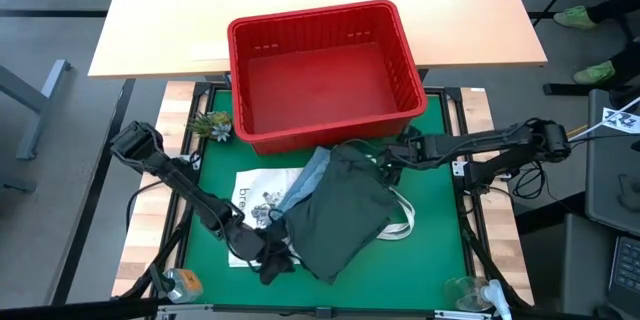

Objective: Fold laundry
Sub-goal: Put the clothes into the red bin

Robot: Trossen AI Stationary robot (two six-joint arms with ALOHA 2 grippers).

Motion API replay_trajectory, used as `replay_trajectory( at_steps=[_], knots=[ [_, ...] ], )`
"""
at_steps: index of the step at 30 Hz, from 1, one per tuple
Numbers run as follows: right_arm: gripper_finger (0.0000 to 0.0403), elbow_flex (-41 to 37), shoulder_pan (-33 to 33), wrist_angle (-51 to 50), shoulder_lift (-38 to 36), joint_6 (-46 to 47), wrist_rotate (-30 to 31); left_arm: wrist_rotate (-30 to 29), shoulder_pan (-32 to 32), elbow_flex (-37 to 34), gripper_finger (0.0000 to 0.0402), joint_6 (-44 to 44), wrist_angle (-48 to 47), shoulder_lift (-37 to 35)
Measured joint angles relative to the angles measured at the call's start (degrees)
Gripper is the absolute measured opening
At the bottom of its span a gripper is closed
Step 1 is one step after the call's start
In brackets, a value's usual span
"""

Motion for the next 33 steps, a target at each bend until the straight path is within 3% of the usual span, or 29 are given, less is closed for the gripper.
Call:
replay_trajectory(
  at_steps=[3, 6, 11, 16, 27, 33],
  knots=[
    [0.0257, -2.5, 0.0, 6.4, 0.2, 0.0, -1.5, 3.1, -1.7, 0.0, 0.0137, -3.2, -1.1, 0.0],
    [0.0257, -4.7, 0.0, 11.1, 0.3, 0.0, -4.9, 2.3, -3.2, 0.0, 0.0137, -7.1, -4.3, 0.0],
    [0.0257, -7.4, 0.0, 16.9, 0.3, 0.0, -10.9, -6.7, -4.3, 0.0, 0.0137, -12.3, -11.4, 0.1],
    [0.0257, -10.1, 0.0, 22.1, 0.3, 0.0, -23.3, -12.7, -2.3, 0.0, 0.0137, -15.9, -22.1, 0.2],
    [0.0257, -12.6, 0.1, 23.0, 0.4, -1.5, -49.2, -12.0, 4.1, 0.0, 0.0137, -12.3, -34.7, 0.2],
    [0.0257, -12.6, 0.1, 21.7, -2.6, 0.6, -53.1, -12.5, 2.8, 0.0, 0.0137, -12.7, -36.3, -1.9]
  ],
)
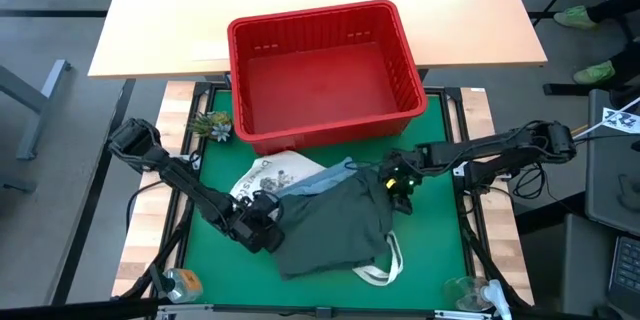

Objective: Fold laundry
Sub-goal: Put the clothes into the red bin

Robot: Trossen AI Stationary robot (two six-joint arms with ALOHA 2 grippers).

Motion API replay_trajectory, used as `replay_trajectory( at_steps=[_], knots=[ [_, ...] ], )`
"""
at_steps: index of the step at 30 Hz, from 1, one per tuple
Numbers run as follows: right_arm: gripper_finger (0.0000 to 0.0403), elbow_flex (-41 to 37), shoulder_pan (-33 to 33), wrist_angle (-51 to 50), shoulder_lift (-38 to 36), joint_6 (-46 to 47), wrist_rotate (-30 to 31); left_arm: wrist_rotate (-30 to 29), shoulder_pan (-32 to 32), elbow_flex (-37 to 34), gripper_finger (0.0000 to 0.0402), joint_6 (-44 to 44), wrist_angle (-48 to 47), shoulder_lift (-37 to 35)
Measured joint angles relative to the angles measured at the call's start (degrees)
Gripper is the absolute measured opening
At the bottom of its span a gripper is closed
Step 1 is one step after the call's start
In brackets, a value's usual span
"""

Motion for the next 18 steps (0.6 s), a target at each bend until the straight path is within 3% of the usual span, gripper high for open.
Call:
replay_trajectory(
  at_steps=[4, 10, 14, 18],
  knots=[
    [0.0257, 0.0, 0.0, -2.4, -5.7, 2.0, 2.6, 0.6, -1.6, 0.0, 0.0137, -1.6, 0.0, -2.8],
    [0.0257, 0.1, 0.0, -11.2, -11.9, 11.1, 14.1, 6.6, -3.0, 0.0, 0.0137, -3.1, 1.0, -4.3],
    [0.0257, -0.9, 0.0, -15.3, -11.9, 13.3, 14.8, 8.9, -3.5, 0.0, 0.0137, -3.0, 1.5, -4.3],
    [0.0257, -6.6, 0.0, -5.0, -11.9, 16.5, 12.3, 9.2, -3.5, 0.0, 0.0137, -3.1, 1.8, -4.3]
  ],
)
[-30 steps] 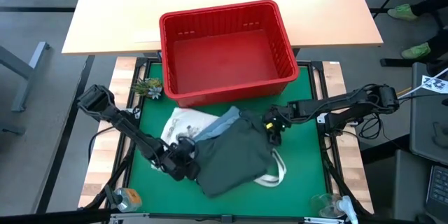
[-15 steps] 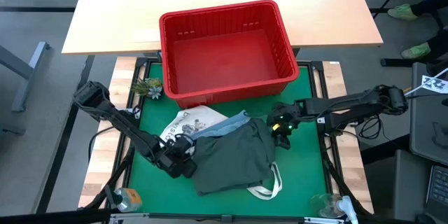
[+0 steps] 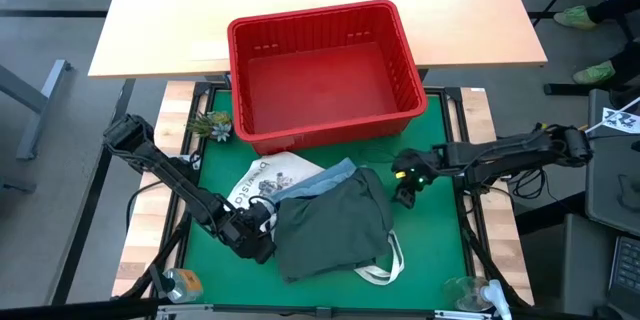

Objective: Fold laundry
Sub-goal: Put the clothes into the red bin

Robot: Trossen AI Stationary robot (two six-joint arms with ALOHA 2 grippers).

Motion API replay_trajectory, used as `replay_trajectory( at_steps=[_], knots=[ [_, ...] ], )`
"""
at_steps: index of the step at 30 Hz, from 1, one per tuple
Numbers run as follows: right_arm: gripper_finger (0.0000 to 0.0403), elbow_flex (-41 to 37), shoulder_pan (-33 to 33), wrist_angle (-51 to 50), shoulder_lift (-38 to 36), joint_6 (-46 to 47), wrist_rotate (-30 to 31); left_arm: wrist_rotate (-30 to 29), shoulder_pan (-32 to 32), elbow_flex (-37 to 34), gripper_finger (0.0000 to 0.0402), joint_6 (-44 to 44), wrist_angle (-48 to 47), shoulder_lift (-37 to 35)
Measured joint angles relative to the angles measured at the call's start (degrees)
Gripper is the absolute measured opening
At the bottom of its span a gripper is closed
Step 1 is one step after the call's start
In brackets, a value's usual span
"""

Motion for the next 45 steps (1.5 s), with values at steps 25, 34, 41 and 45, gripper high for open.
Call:
replay_trajectory(
  at_steps=[25, 34, 41, 45],
  knots=[
    [0.0257, -8.1, 0.1, 21.9, 6.4, 8.6, 9.2, 5.7, 1.3, 0.0, 0.0137, -20.2, 8.9, -4.7],
    [0.0257, -8.2, 0.0, 32.3, 12.1, 8.2, 14.7, 5.3, 3.6, 0.0, 0.0137, -26.2, 9.0, -4.7],
    [0.0257, -8.1, 0.0, 38.9, 16.8, 8.2, 14.0, 5.3, 5.6, 0.0, 0.0137, -26.6, 9.0, -4.7],
    [0.0257, -8.1, -0.1, 42.3, 18.5, 8.2, 11.5, 5.3, 5.8, 0.0, 0.0137, -26.5, 9.0, -4.7]
  ],
)
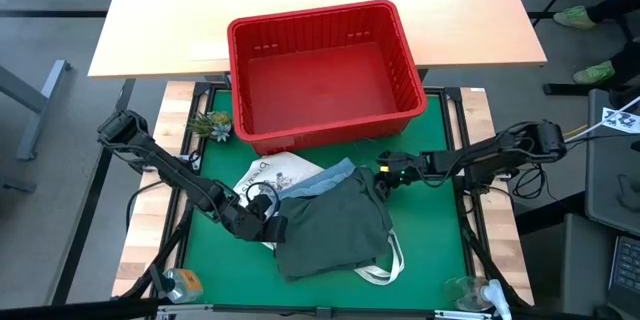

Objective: Fold laundry
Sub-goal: Put the clothes into the red bin

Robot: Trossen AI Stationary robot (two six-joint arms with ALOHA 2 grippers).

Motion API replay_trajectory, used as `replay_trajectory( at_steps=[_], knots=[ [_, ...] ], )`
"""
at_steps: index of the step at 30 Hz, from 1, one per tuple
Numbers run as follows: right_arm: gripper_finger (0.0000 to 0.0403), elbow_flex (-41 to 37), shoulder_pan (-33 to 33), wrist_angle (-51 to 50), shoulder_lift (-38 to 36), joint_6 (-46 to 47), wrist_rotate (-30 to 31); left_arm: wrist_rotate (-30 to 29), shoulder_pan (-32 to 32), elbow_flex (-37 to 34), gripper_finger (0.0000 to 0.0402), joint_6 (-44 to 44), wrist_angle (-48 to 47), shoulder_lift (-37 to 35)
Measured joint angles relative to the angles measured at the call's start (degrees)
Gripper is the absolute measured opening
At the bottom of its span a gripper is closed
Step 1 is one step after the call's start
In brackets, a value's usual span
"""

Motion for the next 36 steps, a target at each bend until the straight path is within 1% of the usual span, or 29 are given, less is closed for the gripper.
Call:
replay_trajectory(
  at_steps=[8, 12, 15, 20, 26, 28, 30, 32, 34, 36],
  knots=[
    [0.0255, 0.1, 0.0, 3.1, 2.5, -0.2, -3.6, 0.0, 0.0, 0.0, 0.0137, 0.8, -0.1, 0.0],
    [0.0232, 0.1, 0.0, 3.1, 2.6, -0.2, -5.4, -2.4, 0.0, 0.0, 0.0137, 2.7, -0.8, 0.0],
    [0.0198, 0.1, 0.0, 3.1, 2.7, -0.2, -5.5, -4.4, 0.0, 0.0, 0.0137, 1.5, -2.2, 0.0],
    [0.0125, 0.0, 0.0, 3.2, 2.8, 0.1, -6.3, -4.5, -0.3, 0.0, 0.0137, 1.2, -3.8, 0.0],
    [0.0031, 0.0, 0.2, 3.1, 2.8, 0.3, -7.5, -5.6, -2.3, 0.0, 0.0137, -3.8, -12.8, -2.6],
    [0.0012, 0.0, 0.2, 3.0, 2.8, 0.3, -7.5, -5.6, -3.5, 0.0, 0.0137, -6.7, -16.3, -3.4],
    [0.0011, 0.0, 0.2, 3.0, 2.8, 0.3, -7.5, -5.6, -4.9, 0.0, 0.0137, -9.9, -19.4, -3.7],
    [0.0023, 0.0, 0.2, 3.0, 2.8, 0.3, -7.4, -5.6, -6.2, 0.0, 0.0137, -12.2, -20.6, -3.5],
    [0.0034, 0.0, 0.2, 3.0, 2.8, 0.3, -7.5, -5.9, -7.2, -0.6, 0.0137, -12.4, -19.8, -2.6],
    [0.0038, 0.0, 0.2, 3.0, 2.8, 0.3, -7.6, -6.6, -7.9, -1.3, 0.0137, -12.4, -19.4, -1.2]
  ],
)
